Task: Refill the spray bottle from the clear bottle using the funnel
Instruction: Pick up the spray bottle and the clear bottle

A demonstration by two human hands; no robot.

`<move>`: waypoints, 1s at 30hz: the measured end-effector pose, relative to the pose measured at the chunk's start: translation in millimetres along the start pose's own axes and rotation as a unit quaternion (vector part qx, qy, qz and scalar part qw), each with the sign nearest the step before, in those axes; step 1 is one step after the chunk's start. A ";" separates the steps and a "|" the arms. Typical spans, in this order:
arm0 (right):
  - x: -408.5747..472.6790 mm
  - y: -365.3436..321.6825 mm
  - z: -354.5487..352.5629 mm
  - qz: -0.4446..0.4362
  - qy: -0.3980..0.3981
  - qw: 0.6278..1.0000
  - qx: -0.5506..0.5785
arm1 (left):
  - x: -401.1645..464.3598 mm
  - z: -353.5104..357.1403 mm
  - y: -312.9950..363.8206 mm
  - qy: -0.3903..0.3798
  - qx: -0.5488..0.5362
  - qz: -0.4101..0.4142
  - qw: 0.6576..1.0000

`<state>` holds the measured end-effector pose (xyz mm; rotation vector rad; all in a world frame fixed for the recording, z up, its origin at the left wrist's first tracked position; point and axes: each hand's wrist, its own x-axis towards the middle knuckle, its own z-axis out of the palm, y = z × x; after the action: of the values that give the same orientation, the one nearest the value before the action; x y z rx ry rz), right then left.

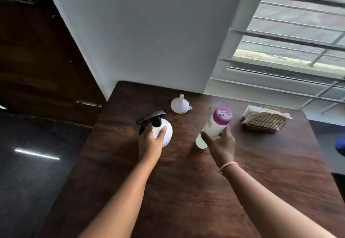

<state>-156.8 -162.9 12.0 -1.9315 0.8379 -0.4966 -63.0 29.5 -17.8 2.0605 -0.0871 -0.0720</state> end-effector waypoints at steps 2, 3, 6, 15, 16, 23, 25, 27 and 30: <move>-15.9 1.0 -3.3 0.003 0.004 1.000 0.001 | -16.4 -4.3 -6.2 -0.018 0.000 0.004 1.000; -24.1 1.5 -6.1 0.007 0.005 1.000 0.003 | -23.2 -6.8 -9.5 -0.026 0.003 0.005 1.000; -44.9 7.5 -12.9 0.015 0.010 1.000 0.009 | -39.6 -13.6 -18.5 -0.043 0.020 0.008 0.999; -57.3 8.8 -22.8 0.038 -0.041 0.998 -0.009 | -70.8 -11.6 -26.5 -0.072 0.031 0.016 0.997; -57.7 11.3 -22.5 0.044 -0.047 0.998 -0.017 | -72.0 -11.6 -28.7 -0.072 0.033 0.013 0.997; -97.1 27.4 -3.0 0.287 0.080 0.955 0.007 | -78.5 -10.8 -31.3 -0.099 0.071 0.022 0.992; -111.2 27.5 9.4 0.311 0.069 0.948 0.019 | -79.5 -11.1 -30.3 -0.104 0.077 0.020 0.991; -120.1 17.0 21.3 0.267 0.011 0.963 0.028 | -78.9 -11.9 -28.3 -0.113 0.067 0.019 0.991; -126.2 -12.8 34.6 0.108 -0.097 0.989 0.034 | -77.7 -11.6 -31.0 -0.134 0.059 0.019 0.989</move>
<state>-216.5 -45.9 7.0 -1.7692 0.8789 -0.2016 -138.3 61.5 -38.6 2.1560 -0.3030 -0.3277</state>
